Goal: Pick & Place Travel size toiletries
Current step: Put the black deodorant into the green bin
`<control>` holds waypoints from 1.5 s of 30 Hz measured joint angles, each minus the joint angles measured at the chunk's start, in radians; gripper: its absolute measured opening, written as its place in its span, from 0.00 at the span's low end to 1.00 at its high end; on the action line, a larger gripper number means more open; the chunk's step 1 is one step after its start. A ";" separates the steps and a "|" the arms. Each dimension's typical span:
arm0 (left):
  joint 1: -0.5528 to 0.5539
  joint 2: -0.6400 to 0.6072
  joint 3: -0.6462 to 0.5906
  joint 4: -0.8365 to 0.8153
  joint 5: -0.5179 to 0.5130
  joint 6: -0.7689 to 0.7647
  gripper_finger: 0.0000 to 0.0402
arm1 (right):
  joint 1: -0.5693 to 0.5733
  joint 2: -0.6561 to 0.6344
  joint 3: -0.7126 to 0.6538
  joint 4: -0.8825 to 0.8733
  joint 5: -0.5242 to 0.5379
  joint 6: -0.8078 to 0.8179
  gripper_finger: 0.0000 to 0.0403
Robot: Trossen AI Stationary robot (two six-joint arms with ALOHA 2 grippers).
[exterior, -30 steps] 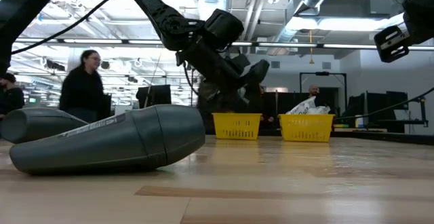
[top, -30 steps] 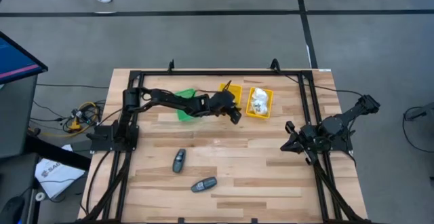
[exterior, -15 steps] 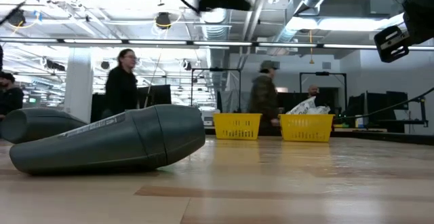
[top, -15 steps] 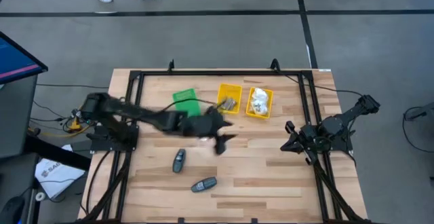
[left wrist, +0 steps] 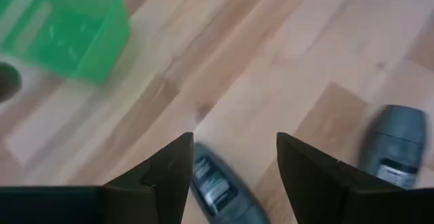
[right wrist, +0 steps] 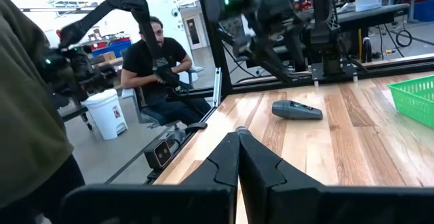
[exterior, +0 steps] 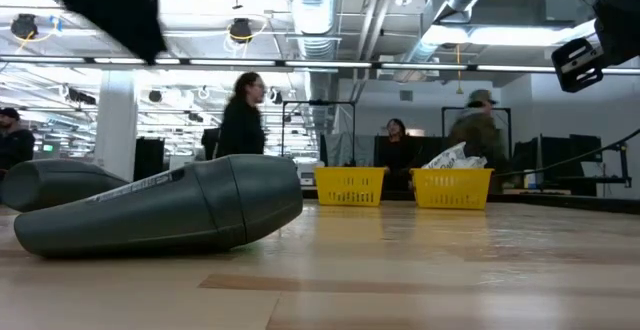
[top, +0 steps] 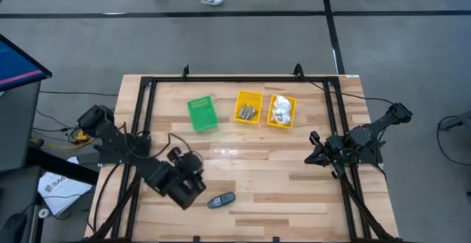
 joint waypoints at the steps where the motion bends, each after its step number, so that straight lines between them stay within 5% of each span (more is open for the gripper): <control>1: -0.015 0.000 -0.027 0.001 -0.001 -0.059 0.50 | 0.000 0.000 0.000 0.000 0.000 0.000 0.00; 10: -0.071 0.000 -0.207 0.021 0.018 -0.425 0.57 | 0.000 0.000 0.000 0.000 0.000 0.000 0.00; 29: 0.045 0.000 -0.211 0.154 0.051 -0.421 0.61 | 0.000 0.000 0.000 0.000 0.000 0.000 0.00; 39: 0.042 0.000 -0.346 0.398 0.111 -0.442 0.66 | 0.000 0.000 0.000 0.000 0.000 0.000 0.00; 45: 0.043 0.000 -0.370 0.408 0.137 -0.450 0.65 | 0.000 0.000 0.000 0.000 0.000 0.000 0.00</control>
